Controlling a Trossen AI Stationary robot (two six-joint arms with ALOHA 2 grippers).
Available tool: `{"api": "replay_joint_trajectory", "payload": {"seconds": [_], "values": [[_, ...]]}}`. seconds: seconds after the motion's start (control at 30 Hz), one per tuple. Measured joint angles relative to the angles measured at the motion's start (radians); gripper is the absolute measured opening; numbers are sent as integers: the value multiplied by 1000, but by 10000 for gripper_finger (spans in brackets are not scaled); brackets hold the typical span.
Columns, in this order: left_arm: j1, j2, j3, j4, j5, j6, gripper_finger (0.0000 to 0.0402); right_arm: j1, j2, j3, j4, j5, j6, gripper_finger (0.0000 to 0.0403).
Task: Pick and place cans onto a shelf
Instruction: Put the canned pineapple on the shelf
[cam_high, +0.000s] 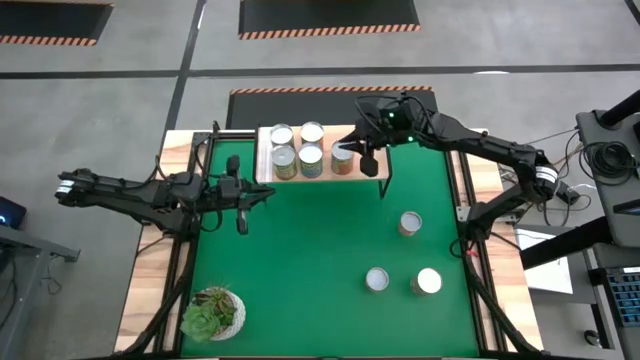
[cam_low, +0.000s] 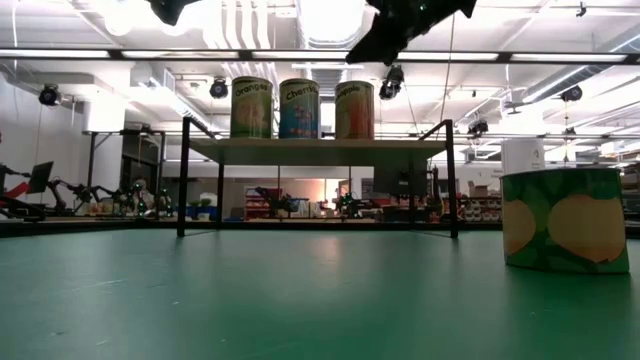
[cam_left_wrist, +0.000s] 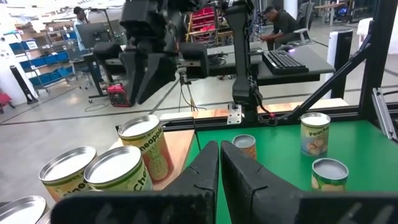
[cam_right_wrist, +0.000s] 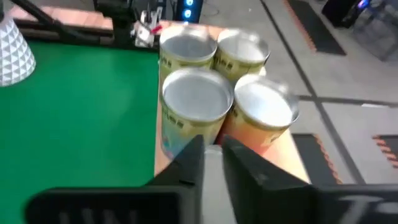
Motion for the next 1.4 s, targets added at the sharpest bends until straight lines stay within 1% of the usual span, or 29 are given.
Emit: {"api": "replay_joint_trajectory", "payload": {"seconds": [0.03, 0.1, 0.23, 0.4, 0.53, 0.77, 0.83, 0.97, 1.07, 1.17, 1.4], "values": [[0, 0, 0, 0, 0, 0, 0, 0, 7, -3, -4, 0, -1, 25], [0, 0, 0, 1, 0, -1, 0, 0, 24, -8, -12, 0, -6, 15], [0, 0, 0, 1, 0, -1, 0, 0, 58, -9, -55, 1, -30, 13], [0, 0, 0, -2, 0, -1, 0, 0, 60, 10, -127, -2, -102, 12], [0, 0, 0, -4, 0, -2, 0, 0, 56, 57, -218, 0, -164, 12], [0, 0, 0, -7, 0, -3, 0, 0, 55, 152, -335, 3, -182, 12], [0, 0, 0, -11, 0, -6, 0, 0, 55, 178, -399, 24, -178, 12], [0, -1, 0, -25, 0, -6, 0, -1, 54, 208, -508, 143, -152, 12], [0, -1, 0, -25, 0, -6, 0, -6, 55, 199, -540, 217, -136, 12], [0, -1, 0, -26, 0, -6, 0, -14, 65, 182, -537, 227, -131, 12], [0, -1, 0, -26, 0, -6, 0, -18, 115, 171, -455, 238, -139, 12]]}}
